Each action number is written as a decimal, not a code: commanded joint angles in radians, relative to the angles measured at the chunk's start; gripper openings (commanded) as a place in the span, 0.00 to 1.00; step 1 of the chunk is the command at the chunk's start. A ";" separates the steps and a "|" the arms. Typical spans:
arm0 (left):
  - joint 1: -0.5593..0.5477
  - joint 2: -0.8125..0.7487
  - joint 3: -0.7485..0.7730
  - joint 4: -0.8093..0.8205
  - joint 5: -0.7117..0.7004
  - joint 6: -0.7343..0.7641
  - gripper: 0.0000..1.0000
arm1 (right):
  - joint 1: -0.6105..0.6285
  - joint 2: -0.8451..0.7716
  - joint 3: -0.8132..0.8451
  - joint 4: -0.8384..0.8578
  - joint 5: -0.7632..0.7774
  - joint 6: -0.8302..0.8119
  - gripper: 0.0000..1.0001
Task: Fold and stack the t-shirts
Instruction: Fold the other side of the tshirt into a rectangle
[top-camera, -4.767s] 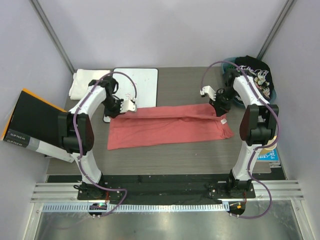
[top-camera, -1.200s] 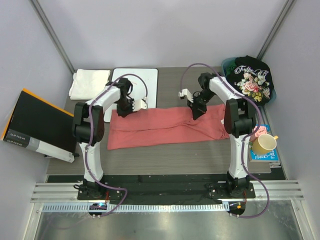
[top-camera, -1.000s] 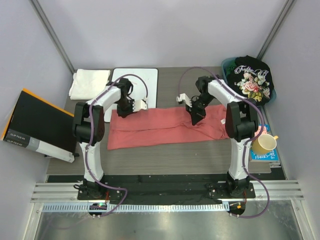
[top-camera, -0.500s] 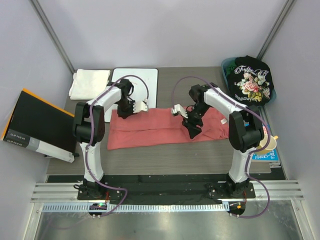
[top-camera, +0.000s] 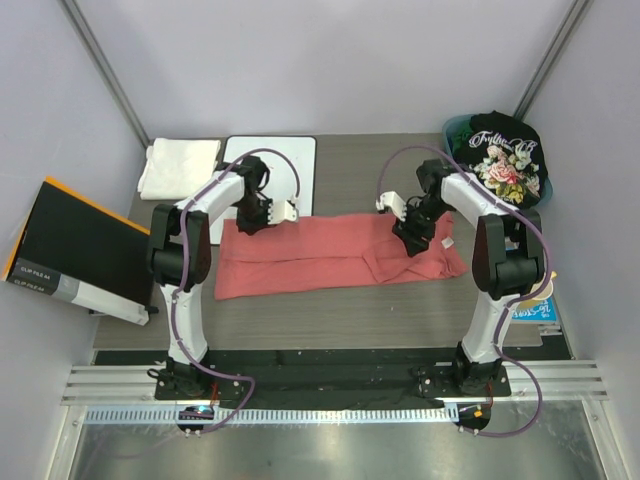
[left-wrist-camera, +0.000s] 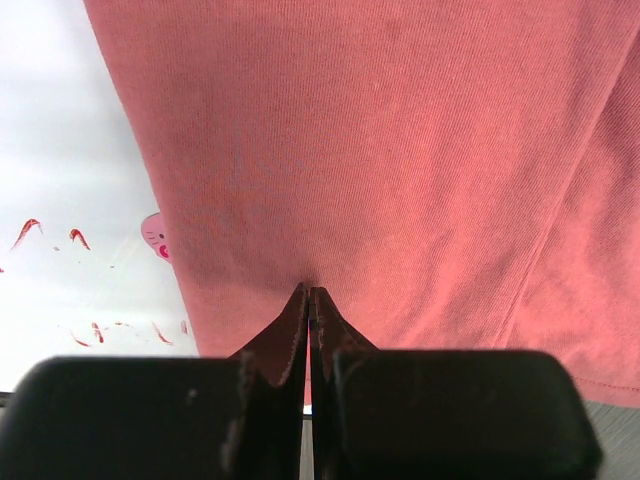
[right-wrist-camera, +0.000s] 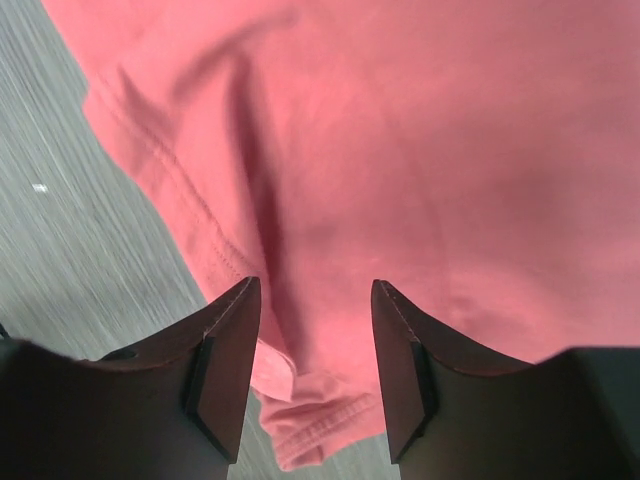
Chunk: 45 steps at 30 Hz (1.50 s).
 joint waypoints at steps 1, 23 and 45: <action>-0.003 -0.009 0.022 -0.014 0.010 0.003 0.00 | 0.008 -0.029 -0.092 0.069 0.062 -0.034 0.51; -0.011 0.008 0.060 -0.058 -0.010 0.055 0.00 | 0.088 -0.153 -0.228 -0.072 -0.017 -0.072 0.01; -0.012 -0.015 0.028 -0.042 0.003 0.052 0.02 | 0.235 -0.224 -0.141 0.025 -0.047 0.052 0.37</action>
